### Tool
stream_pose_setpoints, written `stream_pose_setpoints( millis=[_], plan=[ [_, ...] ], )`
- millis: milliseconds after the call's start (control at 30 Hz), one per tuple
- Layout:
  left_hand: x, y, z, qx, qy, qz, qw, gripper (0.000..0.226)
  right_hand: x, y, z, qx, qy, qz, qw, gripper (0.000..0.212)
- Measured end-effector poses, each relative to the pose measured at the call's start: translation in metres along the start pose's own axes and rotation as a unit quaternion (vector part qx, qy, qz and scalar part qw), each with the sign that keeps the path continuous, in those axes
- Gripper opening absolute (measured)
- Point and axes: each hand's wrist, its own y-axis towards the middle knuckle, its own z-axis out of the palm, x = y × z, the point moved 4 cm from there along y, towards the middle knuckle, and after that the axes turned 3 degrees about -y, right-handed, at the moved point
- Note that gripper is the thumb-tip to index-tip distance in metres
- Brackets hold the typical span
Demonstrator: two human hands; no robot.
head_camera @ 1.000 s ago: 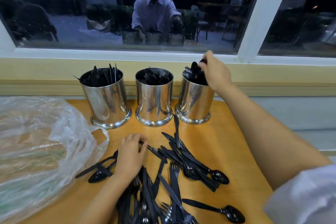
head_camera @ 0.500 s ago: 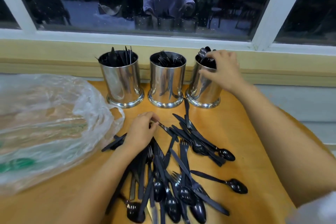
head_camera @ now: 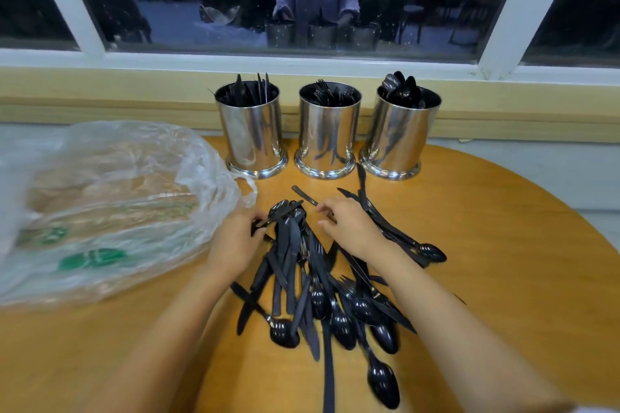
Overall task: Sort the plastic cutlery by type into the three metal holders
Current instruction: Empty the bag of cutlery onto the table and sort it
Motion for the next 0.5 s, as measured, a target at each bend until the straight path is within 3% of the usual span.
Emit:
stream_pose_setpoints(
  millis=[167,300,500],
  plan=[
    [-0.005,-0.002,0.013,0.009,0.008,0.014,1.000,0.027,-0.006,0.023,0.005,-0.032,-0.081,0.060,0.994,0.038],
    [-0.009,-0.002,0.024,0.006,-0.017,0.017,1.000,0.026,-0.006,0.035,0.008,-0.047,-0.145,0.065,0.986,0.034],
    [-0.019,-0.001,0.034,-0.002,-0.031,0.036,0.999,0.025,-0.019,0.053,0.003,-0.006,-0.043,0.144,0.989,0.019]
  ],
)
